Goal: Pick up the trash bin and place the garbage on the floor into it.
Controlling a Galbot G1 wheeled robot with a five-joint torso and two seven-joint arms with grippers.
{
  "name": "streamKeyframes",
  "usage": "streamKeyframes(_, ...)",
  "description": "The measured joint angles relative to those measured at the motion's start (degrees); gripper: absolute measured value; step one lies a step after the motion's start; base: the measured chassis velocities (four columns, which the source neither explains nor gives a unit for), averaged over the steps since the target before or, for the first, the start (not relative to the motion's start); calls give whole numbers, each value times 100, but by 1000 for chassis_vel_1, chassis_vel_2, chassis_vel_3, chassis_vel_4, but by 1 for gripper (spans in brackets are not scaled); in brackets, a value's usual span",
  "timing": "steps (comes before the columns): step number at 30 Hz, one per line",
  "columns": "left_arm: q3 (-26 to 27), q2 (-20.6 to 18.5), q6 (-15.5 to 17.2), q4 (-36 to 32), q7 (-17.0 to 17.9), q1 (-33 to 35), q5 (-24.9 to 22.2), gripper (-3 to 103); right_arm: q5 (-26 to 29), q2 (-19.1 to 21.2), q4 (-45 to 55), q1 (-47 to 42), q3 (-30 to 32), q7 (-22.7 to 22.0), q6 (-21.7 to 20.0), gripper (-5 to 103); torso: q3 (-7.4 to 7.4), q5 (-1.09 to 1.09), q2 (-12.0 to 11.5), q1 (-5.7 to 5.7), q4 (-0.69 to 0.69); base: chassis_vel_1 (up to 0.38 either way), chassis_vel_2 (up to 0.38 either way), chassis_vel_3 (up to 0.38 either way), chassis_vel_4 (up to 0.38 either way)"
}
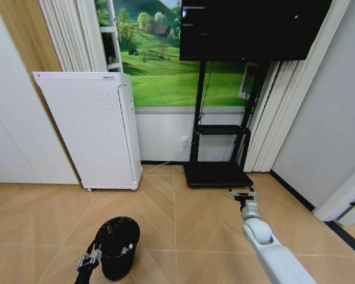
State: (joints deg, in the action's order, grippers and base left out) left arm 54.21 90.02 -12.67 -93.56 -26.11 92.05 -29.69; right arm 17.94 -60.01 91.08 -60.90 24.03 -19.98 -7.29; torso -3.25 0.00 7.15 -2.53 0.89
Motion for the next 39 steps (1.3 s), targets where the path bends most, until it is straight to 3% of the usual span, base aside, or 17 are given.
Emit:
streamKeyframes(2,31,-2,4,-31,0,-8,54,58,11,-5,5,13,-15,0,0,100,0,0,0,0,0,0,0,0,0)
streamKeyframes(6,96,1,45,-167,0,-51,220,81,44,5,39,60,-38,-1,-16,100,0,0,0,0,0,0,0,0,0)
streamKeyframes(9,96,2,85,-281,2,-49,271,86,54,5,56,68,-38,-1,-20,100,0,0,0,0,-1,0,0,0,0)
streamKeyframes(11,98,10,212,-669,32,-26,385,96,120,-8,158,69,-10,-5,-36,100,0,0,0,0,-1,0,0,0,0)
streamKeyframes(14,88,8,331,-953,148,-45,458,98,225,-14,288,56,24,-13,-86,100,0,0,0,0,0,0,0,0,0)
streamKeyframes(18,51,-56,693,-1438,563,-233,684,100,473,-47,704,-27,107,-23,-241,100,0,0,0,0,0,0,0,0,0)
streamKeyframes(20,-44,-139,1265,-1898,985,-366,954,100,713,-116,1113,-152,157,-41,-409,100,0,-1,0,0,1,0,0,0,0)
streamKeyframes(21,-44,-139,1265,-1898,985,-366,954,100,713,-116,1113,-152,157,-41,-409,100,0,-1,0,0,1,0,0,0,0)
streamKeyframes(22,-157,-185,1725,-2188,1345,-416,1031,100,824,-176,1294,-220,183,-50,-508,100,0,0,0,0,-1,0,0,0,0)
streamKeyframes(24,-345,-284,2302,-2559,1854,-517,1130,100,880,-308,1465,-286,225,-67,-560,100,0,-2,0,0,-1,0,0,0,0)
streamKeyframes(25,-345,-284,2302,-2559,1854,-517,1130,100,880,-308,1465,-286,225,-67,-560,100,0,-2,0,0,-1,0,0,0,0)
streamKeyframes(27,-555,-537,3120,-3013,2279,-730,1061,100,817,-578,1563,-341,322,-68,-563,100,0,0,0,0,-1,0,0,0,0)
streamKeyframes(28,-555,-537,3120,-3013,2279,-730,1061,100,817,-578,1563,-341,322,-68,-563,100,0,0,0,0,-1,0,0,0,0)
streamKeyframes(31,-729,-942,3579,-3105,2581,-1067,906,100,603,-911,1629,-453,500,-27,-492,100,-1,-1,0,0,0,0,0,0,0)
streamKeyframes(39,-667,-1176,3770,-2961,2692,-1113,924,100,91,-1303,1587,-713,767,267,-273,100,0,0,0,0,-1,0,0,0,0)
